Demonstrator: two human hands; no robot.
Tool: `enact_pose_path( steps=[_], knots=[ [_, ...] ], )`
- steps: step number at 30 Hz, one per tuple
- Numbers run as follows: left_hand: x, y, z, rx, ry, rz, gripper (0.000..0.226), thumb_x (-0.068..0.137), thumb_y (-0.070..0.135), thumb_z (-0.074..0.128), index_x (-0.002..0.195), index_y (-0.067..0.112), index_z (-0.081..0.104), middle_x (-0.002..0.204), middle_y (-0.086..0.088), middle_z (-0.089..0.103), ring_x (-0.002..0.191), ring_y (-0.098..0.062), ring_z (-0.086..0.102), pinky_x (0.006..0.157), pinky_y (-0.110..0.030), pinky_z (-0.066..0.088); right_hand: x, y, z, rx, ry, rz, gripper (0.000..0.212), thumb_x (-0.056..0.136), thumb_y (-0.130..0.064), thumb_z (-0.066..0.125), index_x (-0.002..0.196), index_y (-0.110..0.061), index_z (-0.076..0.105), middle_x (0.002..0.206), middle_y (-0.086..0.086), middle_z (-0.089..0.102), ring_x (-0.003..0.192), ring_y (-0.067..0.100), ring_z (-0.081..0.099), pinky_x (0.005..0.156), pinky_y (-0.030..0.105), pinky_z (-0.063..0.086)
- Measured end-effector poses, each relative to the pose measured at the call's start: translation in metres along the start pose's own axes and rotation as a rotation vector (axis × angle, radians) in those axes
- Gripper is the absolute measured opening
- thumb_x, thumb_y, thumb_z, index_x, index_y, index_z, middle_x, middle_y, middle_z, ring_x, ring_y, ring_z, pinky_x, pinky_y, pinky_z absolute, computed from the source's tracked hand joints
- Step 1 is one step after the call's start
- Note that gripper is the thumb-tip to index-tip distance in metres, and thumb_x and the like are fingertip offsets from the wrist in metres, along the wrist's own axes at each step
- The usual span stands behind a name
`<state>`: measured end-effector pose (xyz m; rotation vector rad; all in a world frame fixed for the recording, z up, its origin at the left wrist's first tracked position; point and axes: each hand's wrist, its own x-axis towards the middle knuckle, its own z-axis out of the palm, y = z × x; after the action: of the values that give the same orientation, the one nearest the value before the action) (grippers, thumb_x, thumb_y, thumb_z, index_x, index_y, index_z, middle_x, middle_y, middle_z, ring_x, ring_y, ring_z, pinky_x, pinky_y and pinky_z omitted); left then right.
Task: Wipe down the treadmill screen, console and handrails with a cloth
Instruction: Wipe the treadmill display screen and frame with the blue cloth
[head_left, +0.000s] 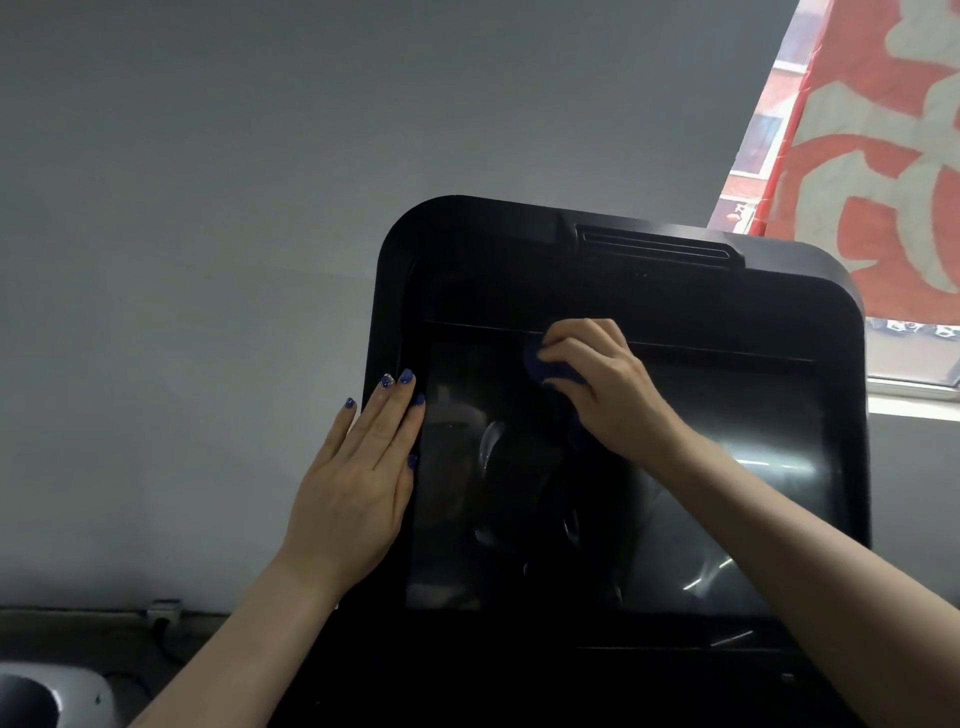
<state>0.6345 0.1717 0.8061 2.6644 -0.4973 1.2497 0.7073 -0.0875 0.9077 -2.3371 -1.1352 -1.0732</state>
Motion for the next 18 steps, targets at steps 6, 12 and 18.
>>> enact_pose_path(
  steps=[6,12,18],
  knots=[
    [0.0,0.001,0.0,-0.029,0.015,-0.002,0.049,0.1,0.016,0.033,0.147,0.003,0.041,0.16,-0.011,0.028,0.15,-0.023,0.023,0.123,-0.04,0.018,0.022,-0.018,0.023,0.013,0.091,0.084,0.017,0.081,-0.002,0.07,0.097,0.001,0.066,0.108,0.01,0.061,0.103,0.024,0.048,0.093,0.013,0.034],
    [-0.001,0.001,-0.001,-0.002,-0.001,-0.014,0.051,0.101,0.017,0.033,0.15,0.004,0.038,0.162,-0.011,0.023,0.151,-0.023,0.021,0.123,-0.041,0.017,0.016,-0.011,0.011,0.014,-0.045,-0.044,0.019,0.081,-0.001,0.074,0.099,-0.001,0.068,0.113,0.009,0.062,0.105,0.023,0.049,0.095,0.016,0.037],
    [-0.01,0.002,-0.001,-0.051,-0.023,-0.059,0.055,0.1,0.017,0.032,0.153,0.004,0.028,0.163,-0.012,0.019,0.151,-0.022,0.019,0.123,-0.04,0.017,0.027,-0.032,0.032,0.052,-0.005,-0.013,0.018,0.081,-0.001,0.071,0.098,0.0,0.067,0.11,0.01,0.061,0.104,0.024,0.049,0.092,0.022,0.04]
  ],
)
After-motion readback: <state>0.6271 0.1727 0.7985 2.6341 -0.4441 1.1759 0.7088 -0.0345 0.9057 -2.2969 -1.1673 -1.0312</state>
